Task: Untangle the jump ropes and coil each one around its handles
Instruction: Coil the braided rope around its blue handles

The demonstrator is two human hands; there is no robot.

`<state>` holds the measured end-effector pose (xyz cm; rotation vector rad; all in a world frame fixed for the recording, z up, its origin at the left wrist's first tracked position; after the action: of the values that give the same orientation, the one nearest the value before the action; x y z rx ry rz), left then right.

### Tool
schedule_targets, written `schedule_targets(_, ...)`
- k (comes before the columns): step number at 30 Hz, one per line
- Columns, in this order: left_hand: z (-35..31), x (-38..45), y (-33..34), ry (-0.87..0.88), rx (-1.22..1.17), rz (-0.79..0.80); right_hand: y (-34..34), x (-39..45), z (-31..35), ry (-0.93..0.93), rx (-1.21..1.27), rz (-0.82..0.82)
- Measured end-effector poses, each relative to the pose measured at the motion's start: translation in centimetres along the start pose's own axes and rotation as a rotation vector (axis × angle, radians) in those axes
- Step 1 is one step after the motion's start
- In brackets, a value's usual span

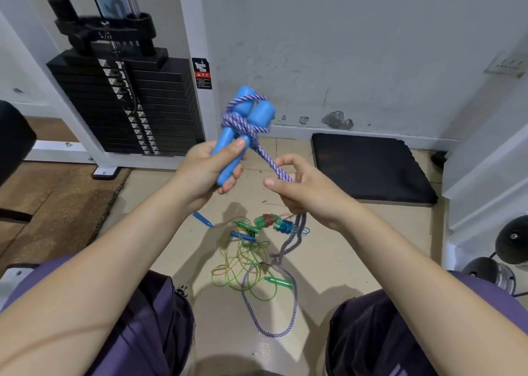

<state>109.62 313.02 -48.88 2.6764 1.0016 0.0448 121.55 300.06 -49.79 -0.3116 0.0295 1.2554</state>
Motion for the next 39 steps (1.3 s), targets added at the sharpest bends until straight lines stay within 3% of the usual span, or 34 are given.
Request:
schedule_targets(6, -1.0, -0.1, -1.1, 0.030, 0.053, -0.080, -1.1, 0.1, 0.7, -0.106, -0.436, -0.212)
schedule_targets(8, -0.8, -0.2, -1.2, 0.021, 0.116, -0.113, -0.8, 0.1, 0.8, -0.117, -0.550, -0.214)
schedule_targets(14, -0.5, -0.3, -1.6, 0.020, 0.285, -0.193, -0.4, -0.1, 0.6, 0.058, -0.165, -0.055)
schedule_targets(17, 0.0, -0.1, -1.2, 0.018, 0.412, -0.185, -0.5, -0.4, 1.3, 0.032, -0.115, -0.025)
schedule_targets(19, 1.1, 0.0, -0.7, -0.068, 0.507, -0.099, -0.6, -0.6, 1.8, -0.015, -0.132, -0.038)
schedule_targets(22, 2.7, -0.9, 0.7, -0.267, 0.648, 0.215, -1.5, -0.8, 2.3, -0.137, -0.347, -0.131)
schedule_targets(25, 2.8, -2.0, 2.0, -0.328, 0.706, 0.446, -2.4, -0.8, 2.7, -0.232, -0.547, -0.208)
schedule_targets(31, 2.4, -2.1, 2.3, -0.286, 0.751, 0.533, -2.3, -0.6, 2.7, -0.274, -0.772, -0.313)
schedule_targets(39, 2.4, -2.3, 2.5, -0.288, 0.662, 0.586, -2.0, -0.6, 2.8, -0.376, -0.686, -0.238)
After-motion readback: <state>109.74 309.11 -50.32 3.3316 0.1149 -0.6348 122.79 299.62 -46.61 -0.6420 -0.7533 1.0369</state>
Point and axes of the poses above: each hand's wrist, its own x-axis towards the middle knuckle, its own y-axis out of the palm, z = x × y, the point moved 5 cm from there along x, towards the middle knuckle, and after that the axes turned 9 degrees about -x, right-handed, at the moved point
